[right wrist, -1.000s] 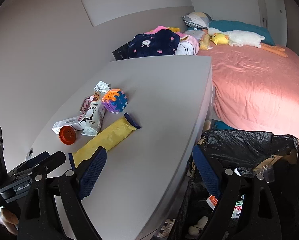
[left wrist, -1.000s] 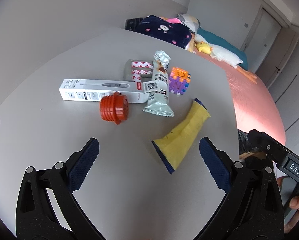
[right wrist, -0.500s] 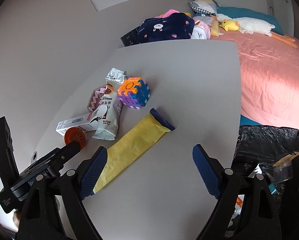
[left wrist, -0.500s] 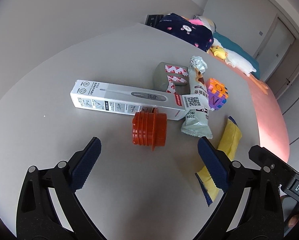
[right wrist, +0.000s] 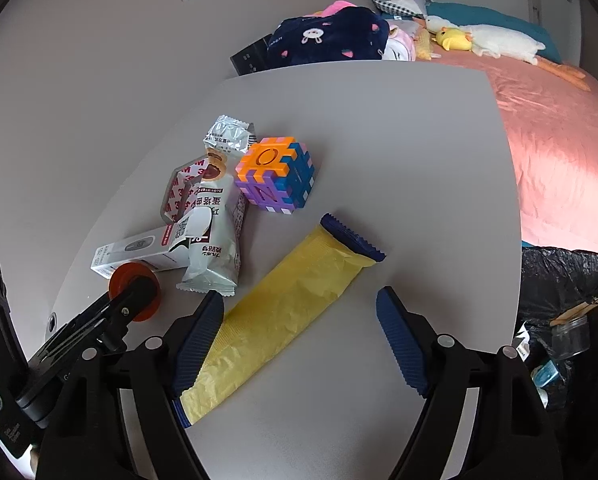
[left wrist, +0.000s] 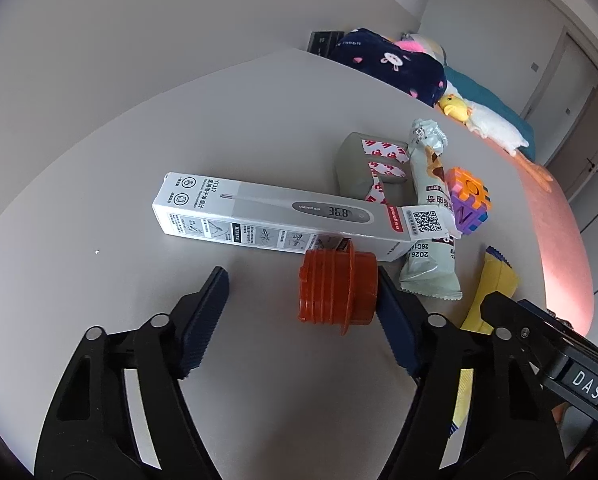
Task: Collect trash
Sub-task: 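Grasp the orange plastic cap with the left gripper while the right gripper grasps the yellow wrapper, then carry cap and yellow wrapper over the trash bag and open both grippers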
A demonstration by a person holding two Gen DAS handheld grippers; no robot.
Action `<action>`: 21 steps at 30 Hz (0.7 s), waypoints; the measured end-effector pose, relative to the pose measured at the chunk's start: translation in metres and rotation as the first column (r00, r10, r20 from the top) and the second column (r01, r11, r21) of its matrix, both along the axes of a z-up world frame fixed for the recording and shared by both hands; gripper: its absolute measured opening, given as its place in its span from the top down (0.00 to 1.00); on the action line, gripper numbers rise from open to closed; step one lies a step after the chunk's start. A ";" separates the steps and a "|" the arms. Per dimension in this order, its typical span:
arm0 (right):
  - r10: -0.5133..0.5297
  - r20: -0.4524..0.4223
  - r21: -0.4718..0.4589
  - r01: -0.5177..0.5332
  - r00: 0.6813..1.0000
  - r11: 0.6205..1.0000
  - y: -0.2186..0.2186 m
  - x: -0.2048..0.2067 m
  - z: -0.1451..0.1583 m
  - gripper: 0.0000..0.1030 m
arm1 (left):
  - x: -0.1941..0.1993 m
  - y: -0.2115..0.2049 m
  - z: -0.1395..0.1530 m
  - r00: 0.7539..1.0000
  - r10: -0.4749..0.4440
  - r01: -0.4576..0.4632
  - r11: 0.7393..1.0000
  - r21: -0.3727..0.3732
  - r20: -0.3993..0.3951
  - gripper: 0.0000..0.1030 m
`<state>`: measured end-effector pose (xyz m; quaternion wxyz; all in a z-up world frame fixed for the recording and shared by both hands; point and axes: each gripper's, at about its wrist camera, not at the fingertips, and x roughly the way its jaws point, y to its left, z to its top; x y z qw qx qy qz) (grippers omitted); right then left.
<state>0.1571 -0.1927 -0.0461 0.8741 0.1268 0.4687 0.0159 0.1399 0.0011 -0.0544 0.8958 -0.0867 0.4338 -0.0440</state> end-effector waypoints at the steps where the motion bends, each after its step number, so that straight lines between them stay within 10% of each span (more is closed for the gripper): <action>1: 0.001 0.004 -0.024 -0.001 1.000 1.000 0.004 0.001 0.000 0.22 | 0.000 0.000 0.000 1.000 -0.007 0.007 1.000 -0.004 0.004 0.45; 5: 0.020 0.000 -0.072 -0.020 1.000 0.997 0.013 0.003 -0.001 0.27 | 0.001 -0.001 0.000 1.000 -0.022 0.022 1.000 -0.021 0.021 0.62; 10: 0.083 -0.010 -0.039 -0.083 0.997 0.996 0.018 0.006 -0.002 0.66 | -0.001 0.000 0.002 0.999 -0.019 0.020 1.000 -0.011 0.027 0.68; 21: 0.161 0.042 -0.020 -0.160 0.986 0.987 0.016 -0.016 0.015 0.80 | -0.006 -0.007 0.006 0.998 -0.042 0.041 0.999 0.019 0.035 0.68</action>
